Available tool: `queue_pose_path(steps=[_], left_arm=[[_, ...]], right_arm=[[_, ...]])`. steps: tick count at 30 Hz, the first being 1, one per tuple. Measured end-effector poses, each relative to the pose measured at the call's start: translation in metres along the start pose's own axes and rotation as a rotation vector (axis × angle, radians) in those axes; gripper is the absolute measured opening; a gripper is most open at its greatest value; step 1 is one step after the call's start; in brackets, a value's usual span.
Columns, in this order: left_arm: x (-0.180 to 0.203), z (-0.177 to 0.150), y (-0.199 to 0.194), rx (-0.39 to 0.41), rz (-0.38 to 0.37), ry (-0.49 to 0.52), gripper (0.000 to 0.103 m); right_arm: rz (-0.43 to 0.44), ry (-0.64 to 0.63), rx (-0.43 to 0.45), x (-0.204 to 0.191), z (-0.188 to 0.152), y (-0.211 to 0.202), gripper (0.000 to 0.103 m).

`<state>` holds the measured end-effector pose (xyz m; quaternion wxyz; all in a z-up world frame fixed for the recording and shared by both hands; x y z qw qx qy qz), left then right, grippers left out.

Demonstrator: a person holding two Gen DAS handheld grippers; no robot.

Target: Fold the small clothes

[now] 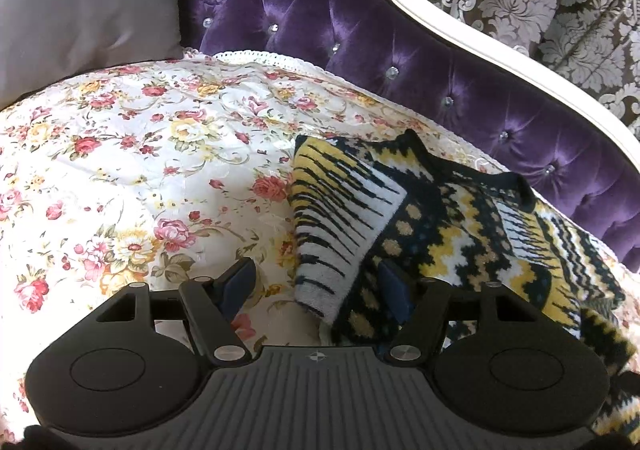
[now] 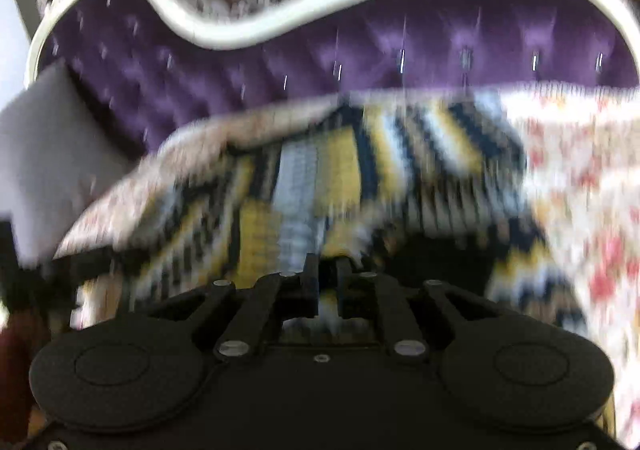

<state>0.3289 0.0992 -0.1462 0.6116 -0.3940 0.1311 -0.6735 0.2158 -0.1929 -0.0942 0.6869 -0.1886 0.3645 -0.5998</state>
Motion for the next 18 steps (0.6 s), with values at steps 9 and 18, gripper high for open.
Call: queue_pose_path(steps=[9, 18], left_arm=[[0.003, -0.002, 0.001, 0.008, 0.012, 0.025, 0.067], [0.002, -0.001, 0.002, 0.015, -0.012, 0.011, 0.075]], right_arm=[[0.043, 0.139, 0.13, 0.062, 0.029, -0.03, 0.064], [-0.046, 0.249, 0.013, 0.1, -0.001, 0.01, 0.064]])
Point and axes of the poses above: each gripper's, at about its wrist camera, not at the fingertips, and y roughly the way its jaws point, x to its right, z to its top, the point moved 9 cm from there along y, roughly the way its jaws point, and after that the axes turned 8 degrees about -y, right-handed, at the moved point
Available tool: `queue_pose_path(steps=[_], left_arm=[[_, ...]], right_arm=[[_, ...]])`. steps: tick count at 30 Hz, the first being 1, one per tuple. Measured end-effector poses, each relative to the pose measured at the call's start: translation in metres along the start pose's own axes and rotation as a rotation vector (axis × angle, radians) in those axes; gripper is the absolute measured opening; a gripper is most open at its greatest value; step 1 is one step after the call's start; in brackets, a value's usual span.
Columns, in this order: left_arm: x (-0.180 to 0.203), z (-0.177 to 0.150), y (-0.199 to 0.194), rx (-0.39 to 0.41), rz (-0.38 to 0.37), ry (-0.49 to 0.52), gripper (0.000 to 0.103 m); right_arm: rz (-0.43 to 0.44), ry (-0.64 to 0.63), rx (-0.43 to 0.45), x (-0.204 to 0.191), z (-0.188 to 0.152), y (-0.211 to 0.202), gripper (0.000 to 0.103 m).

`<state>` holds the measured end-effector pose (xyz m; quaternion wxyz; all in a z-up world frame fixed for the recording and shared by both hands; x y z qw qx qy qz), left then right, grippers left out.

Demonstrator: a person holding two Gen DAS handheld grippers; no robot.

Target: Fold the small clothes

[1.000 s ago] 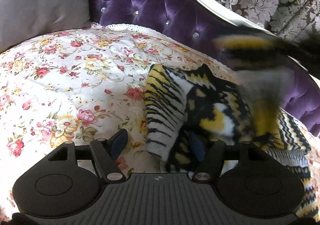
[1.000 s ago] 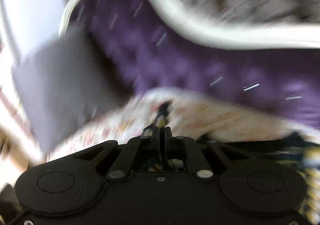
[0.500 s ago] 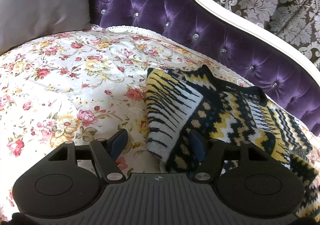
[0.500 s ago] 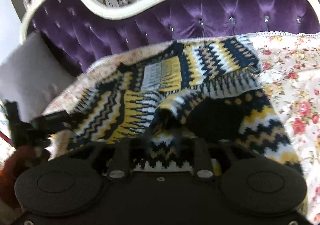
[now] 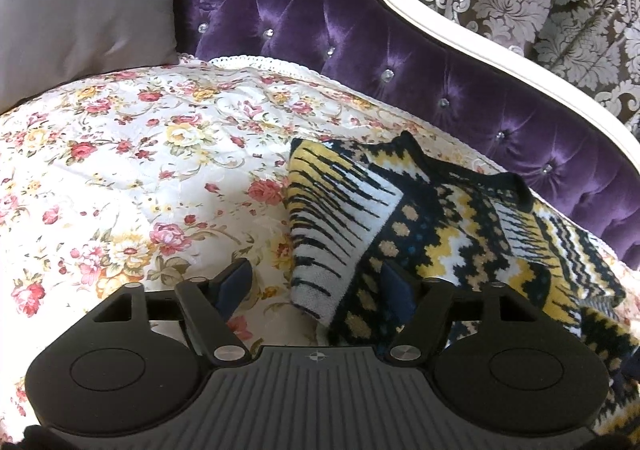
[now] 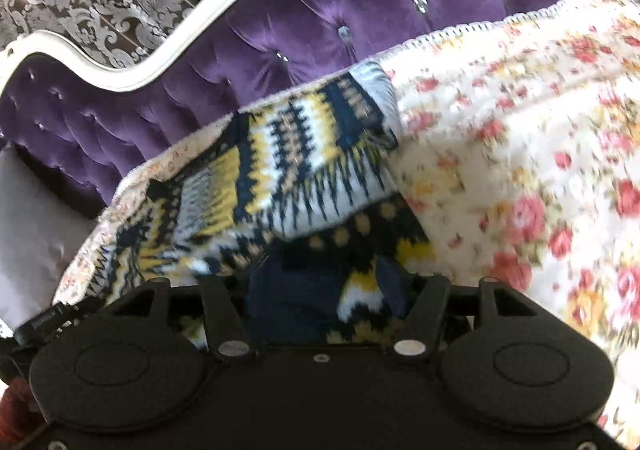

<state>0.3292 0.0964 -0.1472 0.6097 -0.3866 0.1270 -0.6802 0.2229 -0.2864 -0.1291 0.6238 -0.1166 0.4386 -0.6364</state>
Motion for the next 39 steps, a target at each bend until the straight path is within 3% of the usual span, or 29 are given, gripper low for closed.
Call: queue_pose_path(steps=[3, 6, 7, 9, 13, 17, 24, 27, 31, 32, 35, 36, 39], left_arm=[[0.004, 0.0, 0.001, -0.004, -0.019, 0.002, 0.084], [0.006, 0.002, 0.0, 0.001, -0.04, -0.015, 0.084], [0.005, 0.003, -0.001, 0.007, -0.051, -0.027, 0.084], [0.005, 0.008, -0.006, 0.039, -0.058, -0.037, 0.084], [0.014, 0.016, -0.021, 0.115, -0.066, 0.019, 0.084], [0.027, 0.019, -0.028, 0.173, -0.045, 0.105, 0.084], [0.012, 0.025, -0.029, 0.189, -0.006, 0.032, 0.084], [0.002, 0.027, -0.03, 0.189, 0.016, 0.006, 0.084], [0.002, 0.024, -0.024, 0.156, 0.019, 0.012, 0.084], [0.003, 0.023, -0.023, 0.148, 0.018, 0.018, 0.084], [0.005, 0.02, -0.021, 0.127, -0.007, 0.017, 0.084], [0.005, 0.019, -0.02, 0.121, -0.01, 0.016, 0.084], [0.005, 0.018, -0.018, 0.11, -0.013, 0.009, 0.085]], right_arm=[[0.014, -0.02, 0.015, -0.006, -0.005, -0.001, 0.069], [0.04, -0.028, 0.018, -0.01, -0.006, 0.001, 0.066], [0.041, -0.037, 0.021, -0.013, -0.004, 0.003, 0.06], [0.04, -0.053, 0.007, -0.016, -0.003, 0.008, 0.014], [0.062, -0.136, 0.036, -0.034, 0.009, 0.002, 0.014], [0.073, -0.261, 0.089, -0.06, 0.057, -0.011, 0.014], [0.099, -0.497, 0.186, -0.138, 0.169, -0.022, 0.009], [0.18, -0.573, 0.246, -0.188, 0.201, -0.041, 0.009], [0.216, -0.581, 0.244, -0.21, 0.209, -0.05, 0.013], [0.199, -0.576, 0.231, -0.203, 0.2, -0.044, 0.02], [0.12, -0.534, 0.127, -0.164, 0.164, -0.017, 0.058], [0.105, -0.505, 0.092, -0.149, 0.151, -0.007, 0.063], [0.029, -0.418, 0.014, -0.095, 0.109, 0.01, 0.062]])
Point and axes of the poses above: each gripper's, at about its wrist camera, not at the fingertips, and y roughly the way its jaws point, x to its right, z to its top, the point moved 9 cm from there along y, roughly the way its jaws point, and after that the axes turned 8 degrees about -y, right-handed, at the moved point
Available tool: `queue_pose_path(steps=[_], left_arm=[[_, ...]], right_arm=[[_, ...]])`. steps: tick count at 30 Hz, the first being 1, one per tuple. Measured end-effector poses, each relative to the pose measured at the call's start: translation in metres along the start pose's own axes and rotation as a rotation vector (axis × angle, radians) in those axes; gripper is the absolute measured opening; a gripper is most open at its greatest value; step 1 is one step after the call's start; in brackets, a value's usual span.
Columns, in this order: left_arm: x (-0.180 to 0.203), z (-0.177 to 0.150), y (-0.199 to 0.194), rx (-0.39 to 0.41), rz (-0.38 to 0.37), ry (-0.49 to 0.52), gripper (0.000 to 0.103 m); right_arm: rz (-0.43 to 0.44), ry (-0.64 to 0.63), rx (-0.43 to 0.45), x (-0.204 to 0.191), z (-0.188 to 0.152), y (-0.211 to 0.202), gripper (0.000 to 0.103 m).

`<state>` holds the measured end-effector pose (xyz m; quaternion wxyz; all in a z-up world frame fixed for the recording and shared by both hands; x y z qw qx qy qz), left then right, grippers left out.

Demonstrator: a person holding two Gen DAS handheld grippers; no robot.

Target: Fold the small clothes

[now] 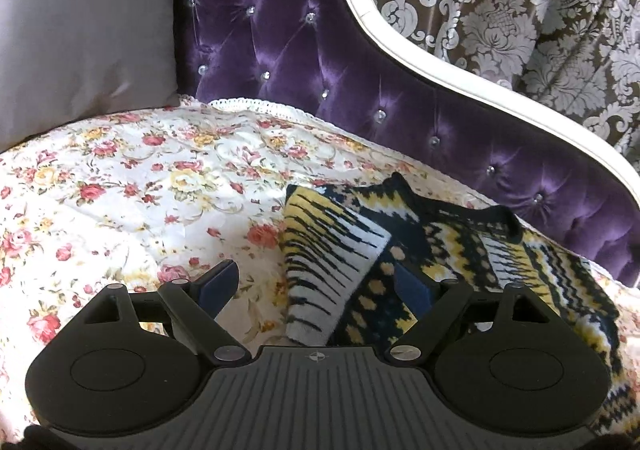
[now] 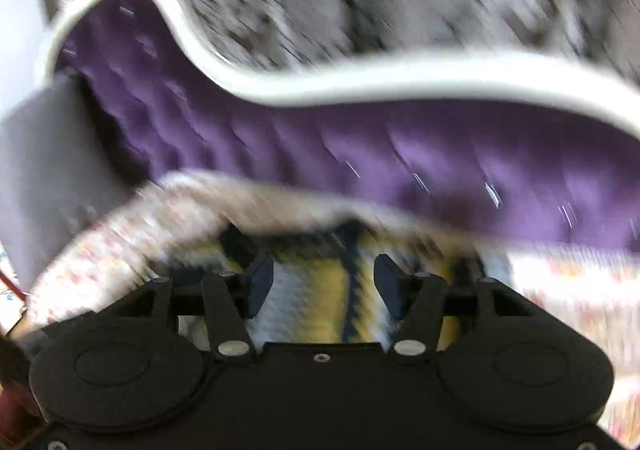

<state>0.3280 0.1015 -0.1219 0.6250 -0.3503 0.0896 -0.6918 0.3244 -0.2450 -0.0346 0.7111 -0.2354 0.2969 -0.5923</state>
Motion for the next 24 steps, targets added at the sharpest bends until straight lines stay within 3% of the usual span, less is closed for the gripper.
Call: queue_pose_path(steps=[3, 7, 9, 16, 20, 24], left_arm=[[0.001, -0.003, 0.003, -0.012, 0.011, -0.005, 0.088], [-0.002, -0.009, 0.011, -0.036, 0.054, 0.006, 0.09], [-0.008, -0.015, 0.019, -0.073, 0.075, -0.006, 0.09], [-0.008, -0.017, 0.024, -0.068, 0.058, -0.003, 0.102], [-0.008, -0.017, 0.025, -0.075, 0.059, 0.001, 0.101], [-0.007, -0.017, 0.027, -0.08, 0.074, 0.014, 0.101]], right_arm=[[-0.03, 0.07, -0.06, 0.02, -0.052, 0.004, 0.072], [-0.048, 0.11, -0.071, 0.027, -0.09, -0.004, 0.083], [-0.036, 0.134, -0.049, 0.024, -0.1, -0.01, 0.103], [0.04, 0.223, -0.027, 0.0, -0.117, -0.017, 0.103], [0.104, 0.337, -0.026, -0.004, -0.134, -0.015, 0.103], [0.134, 0.358, 0.014, -0.009, -0.135, -0.014, 0.103]])
Point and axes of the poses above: each gripper's, at about its wrist camera, not at the fingertips, and y roughly the way its jaws point, x to its right, z to its top, the point moved 9 cm from there along y, roughly the way its jaws point, and after that the axes turned 8 degrees about -y, right-handed, at the moved point
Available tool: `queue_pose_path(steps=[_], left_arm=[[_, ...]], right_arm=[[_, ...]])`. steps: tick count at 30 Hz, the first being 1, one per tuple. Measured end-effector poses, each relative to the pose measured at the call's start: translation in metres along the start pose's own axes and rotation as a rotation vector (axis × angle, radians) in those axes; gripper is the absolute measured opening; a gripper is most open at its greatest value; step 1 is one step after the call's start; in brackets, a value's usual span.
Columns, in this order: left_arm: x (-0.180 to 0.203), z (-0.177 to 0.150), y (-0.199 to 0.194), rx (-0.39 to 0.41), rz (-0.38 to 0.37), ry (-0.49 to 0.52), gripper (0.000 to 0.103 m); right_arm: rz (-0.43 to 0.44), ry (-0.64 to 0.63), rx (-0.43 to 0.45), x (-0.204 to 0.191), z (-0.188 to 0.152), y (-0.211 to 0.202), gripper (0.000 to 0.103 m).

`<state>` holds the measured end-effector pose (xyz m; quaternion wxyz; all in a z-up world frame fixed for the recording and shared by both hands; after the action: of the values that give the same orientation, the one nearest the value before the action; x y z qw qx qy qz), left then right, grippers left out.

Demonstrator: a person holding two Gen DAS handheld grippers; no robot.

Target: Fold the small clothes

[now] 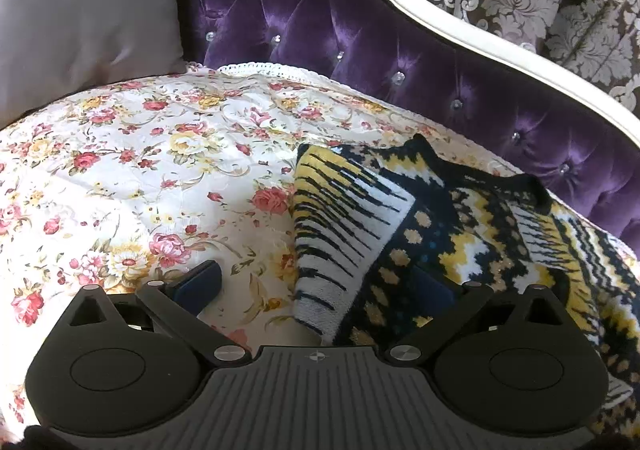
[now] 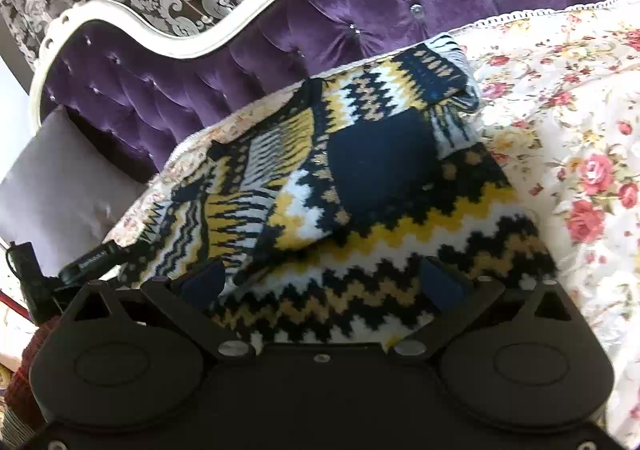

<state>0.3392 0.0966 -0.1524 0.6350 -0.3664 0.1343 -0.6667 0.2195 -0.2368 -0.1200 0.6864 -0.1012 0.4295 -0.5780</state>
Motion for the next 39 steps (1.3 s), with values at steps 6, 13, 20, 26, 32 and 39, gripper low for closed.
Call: queue_pose_path(steps=[6, 13, 20, 26, 32, 39], left_arm=[[-0.001, 0.002, -0.001, 0.008, -0.011, -0.01, 0.101], [0.002, 0.003, -0.005, 0.015, -0.026, -0.016, 0.101], [-0.001, 0.013, -0.018, 0.077, -0.024, -0.038, 0.101], [-0.026, 0.024, -0.027, 0.137, 0.039, -0.138, 0.101], [-0.06, 0.037, -0.044, 0.232, 0.106, -0.26, 0.101], [-0.06, 0.039, -0.044, 0.227, 0.095, -0.255, 0.101]], right_arm=[[0.083, 0.14, 0.075, 0.007, 0.013, 0.012, 0.103], [0.09, 0.209, 0.109, 0.01, 0.032, 0.027, 0.091], [-0.01, -0.033, 0.117, -0.028, 0.064, 0.013, 0.019], [0.013, -0.272, 0.141, -0.105, 0.135, 0.026, 0.019], [0.255, -0.443, 0.261, -0.247, 0.207, 0.022, 0.018], [0.244, -0.499, 0.497, -0.251, 0.219, -0.037, 0.018]])
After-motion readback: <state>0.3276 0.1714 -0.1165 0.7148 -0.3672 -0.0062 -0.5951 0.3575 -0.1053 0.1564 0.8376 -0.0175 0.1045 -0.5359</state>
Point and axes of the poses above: each gripper's, at about its wrist camera, not at the fingertips, and y roughly the way its jaws point, x to its right, z to its top, the point moved 9 cm from there along y, roughly the way its jaws point, and after that the axes turned 8 degrees about -y, right-handed, at the moved point
